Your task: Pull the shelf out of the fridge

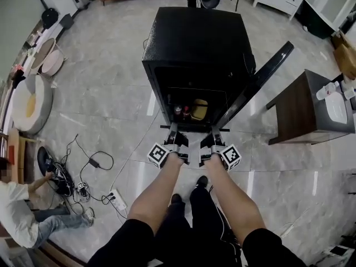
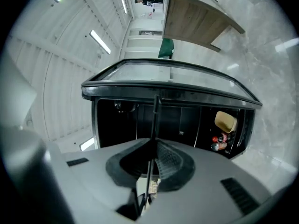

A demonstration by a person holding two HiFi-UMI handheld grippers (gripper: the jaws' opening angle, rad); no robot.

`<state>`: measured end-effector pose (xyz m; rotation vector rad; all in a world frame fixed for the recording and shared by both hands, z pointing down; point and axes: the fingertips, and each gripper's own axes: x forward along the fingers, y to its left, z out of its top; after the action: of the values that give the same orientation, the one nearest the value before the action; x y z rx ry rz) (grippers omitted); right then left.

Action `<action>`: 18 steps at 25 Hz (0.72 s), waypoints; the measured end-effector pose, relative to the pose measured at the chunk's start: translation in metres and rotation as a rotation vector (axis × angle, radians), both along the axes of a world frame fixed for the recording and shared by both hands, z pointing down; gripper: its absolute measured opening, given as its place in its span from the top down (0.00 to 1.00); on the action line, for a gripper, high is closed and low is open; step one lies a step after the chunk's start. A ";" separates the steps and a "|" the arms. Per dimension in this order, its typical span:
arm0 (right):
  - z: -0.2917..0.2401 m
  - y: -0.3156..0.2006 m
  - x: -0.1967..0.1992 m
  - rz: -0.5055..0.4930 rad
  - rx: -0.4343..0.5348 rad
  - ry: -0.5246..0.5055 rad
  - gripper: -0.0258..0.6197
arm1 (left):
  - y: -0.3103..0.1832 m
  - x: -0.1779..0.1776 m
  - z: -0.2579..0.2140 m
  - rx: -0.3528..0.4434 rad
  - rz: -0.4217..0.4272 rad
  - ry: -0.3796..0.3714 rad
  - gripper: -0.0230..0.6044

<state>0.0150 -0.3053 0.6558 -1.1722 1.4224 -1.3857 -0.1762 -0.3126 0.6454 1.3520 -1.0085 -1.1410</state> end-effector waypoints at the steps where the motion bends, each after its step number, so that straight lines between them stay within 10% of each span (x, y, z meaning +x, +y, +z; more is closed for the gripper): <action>1: -0.005 0.006 0.001 0.006 0.005 0.002 0.90 | 0.006 0.000 -0.004 0.002 0.003 0.001 0.91; 18: -0.082 0.083 -0.020 0.015 0.087 0.015 0.90 | 0.080 -0.021 -0.074 0.068 0.030 0.009 0.91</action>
<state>-0.0053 -0.2220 0.5741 -1.1371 1.4661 -1.2942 -0.1968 -0.2327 0.5713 1.4103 -0.9474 -1.1672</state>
